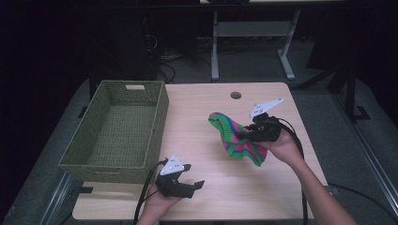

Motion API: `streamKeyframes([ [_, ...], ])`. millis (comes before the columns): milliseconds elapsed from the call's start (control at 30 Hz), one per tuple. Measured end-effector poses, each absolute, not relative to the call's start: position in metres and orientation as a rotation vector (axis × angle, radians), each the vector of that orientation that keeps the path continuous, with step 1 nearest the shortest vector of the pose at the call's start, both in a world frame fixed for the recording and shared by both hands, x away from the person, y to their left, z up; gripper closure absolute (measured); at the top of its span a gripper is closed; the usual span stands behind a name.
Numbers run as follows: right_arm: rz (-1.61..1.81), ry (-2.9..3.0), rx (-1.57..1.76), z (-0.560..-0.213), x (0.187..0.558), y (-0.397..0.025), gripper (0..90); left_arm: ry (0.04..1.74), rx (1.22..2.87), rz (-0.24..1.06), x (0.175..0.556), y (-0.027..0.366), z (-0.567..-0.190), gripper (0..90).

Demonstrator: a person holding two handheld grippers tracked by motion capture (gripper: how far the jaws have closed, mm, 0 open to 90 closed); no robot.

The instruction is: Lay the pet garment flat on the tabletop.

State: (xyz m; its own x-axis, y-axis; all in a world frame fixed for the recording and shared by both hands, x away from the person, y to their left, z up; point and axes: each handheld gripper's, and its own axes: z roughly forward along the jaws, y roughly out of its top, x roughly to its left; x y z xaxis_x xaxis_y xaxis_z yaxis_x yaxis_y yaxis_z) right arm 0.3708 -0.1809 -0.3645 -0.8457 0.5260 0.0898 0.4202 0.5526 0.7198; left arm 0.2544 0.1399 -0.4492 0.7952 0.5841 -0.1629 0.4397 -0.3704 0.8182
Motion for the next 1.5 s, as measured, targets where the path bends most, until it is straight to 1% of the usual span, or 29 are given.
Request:
streamKeyframes([
  [267, 1.181, 2.654, 0.790, -0.372, 0.355, -0.182, 72.3, 0.760, 2.019, 0.199, 0.254, 0.141, -0.449, 21.1],
  [600, 1.181, 2.686, 0.762, -0.390, 0.340, -0.177, 72.4, 0.765, 2.019, 0.200, 0.254, 0.140, -0.449, 21.1],
  [833, 1.188, 2.696, 0.752, -0.393, 0.330, -0.175, 72.4, 0.760, 2.017, 0.209, 0.253, 0.141, -0.448, 21.1],
  [1167, 1.196, 2.716, 0.752, -0.397, 0.323, -0.167, 72.3, 0.762, 2.012, 0.210, 0.254, 0.142, -0.448, 21.1],
  [1500, 1.200, 2.758, 0.752, -0.411, 0.319, -0.155, 72.2, 0.770, 2.005, 0.207, 0.253, 0.143, -0.447, 21.1],
])
